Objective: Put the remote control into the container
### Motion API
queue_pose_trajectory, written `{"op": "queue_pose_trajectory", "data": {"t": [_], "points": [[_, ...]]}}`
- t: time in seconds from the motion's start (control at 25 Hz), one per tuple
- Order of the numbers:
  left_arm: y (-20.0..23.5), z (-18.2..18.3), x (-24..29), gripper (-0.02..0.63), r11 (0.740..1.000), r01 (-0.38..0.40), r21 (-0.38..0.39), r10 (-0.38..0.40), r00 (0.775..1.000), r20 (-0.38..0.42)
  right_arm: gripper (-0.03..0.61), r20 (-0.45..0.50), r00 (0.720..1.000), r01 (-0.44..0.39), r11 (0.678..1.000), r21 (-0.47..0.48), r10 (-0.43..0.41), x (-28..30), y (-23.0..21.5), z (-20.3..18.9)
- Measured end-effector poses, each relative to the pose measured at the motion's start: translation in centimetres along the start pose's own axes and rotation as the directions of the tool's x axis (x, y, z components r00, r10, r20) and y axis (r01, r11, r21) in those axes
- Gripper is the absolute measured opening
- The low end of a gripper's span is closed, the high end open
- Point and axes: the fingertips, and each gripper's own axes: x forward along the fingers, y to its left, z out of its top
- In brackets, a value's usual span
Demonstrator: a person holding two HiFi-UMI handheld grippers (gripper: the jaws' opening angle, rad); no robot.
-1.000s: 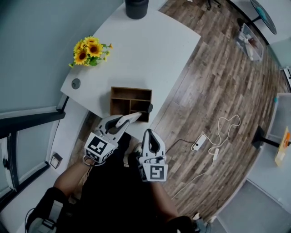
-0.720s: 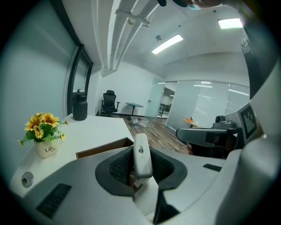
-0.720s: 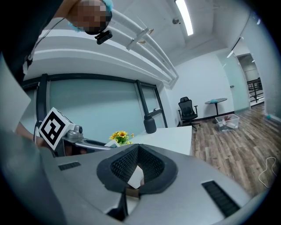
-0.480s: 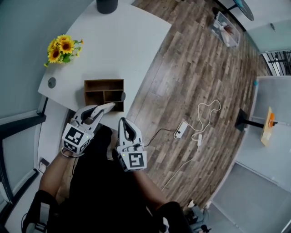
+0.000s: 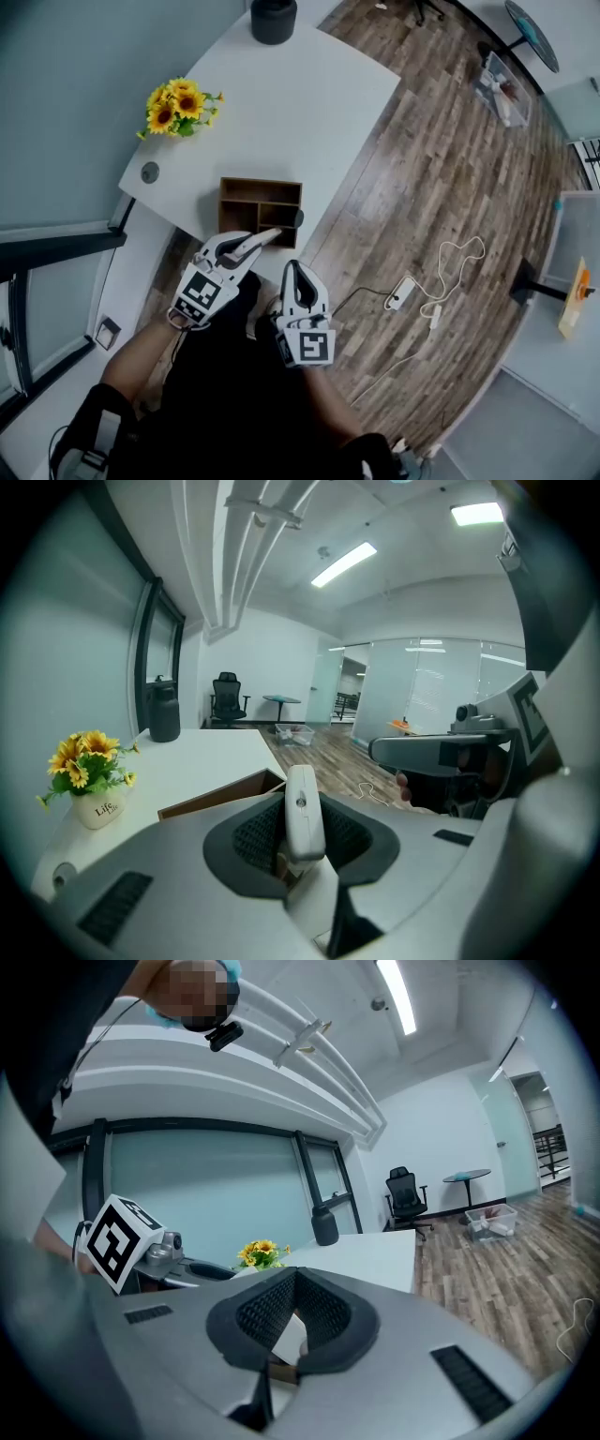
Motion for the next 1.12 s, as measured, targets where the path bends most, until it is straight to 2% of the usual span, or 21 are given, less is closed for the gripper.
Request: {"op": "queue_pose_trajectory", "data": {"t": [0.4, 0.56, 0.76, 1.12], "points": [[0.2, -0.7, 0.9, 0.095, 1.0, 0.004, 0.003, -0.004, 1.0, -0.008, 0.005, -0.035, 0.999, 0.0, 1.0, 0.002, 0.0, 0.5, -0.8, -1.3], [0.0, -1.1, 1.3, 0.095, 1.0, 0.014, 0.025, -0.013, 1.0, -0.024, 0.005, -0.01, 1.0, 0.008, 1.0, 0.023, -0.008, 1.1, -0.9, -1.1], [0.6, -1.6, 1.9, 0.095, 1.0, 0.023, -0.013, -0.024, 0.999, -0.026, 0.005, -0.025, 1.0, 0.004, 1.0, 0.012, -0.004, 1.9, -1.1, -0.8], [0.6, -2.7, 3.0, 0.095, 0.999, 0.04, -0.017, -0.04, 0.998, -0.048, 0.005, -0.036, 0.999, 0.016, 1.0, 0.012, -0.016, 2.5, -1.3, -1.3]]}}
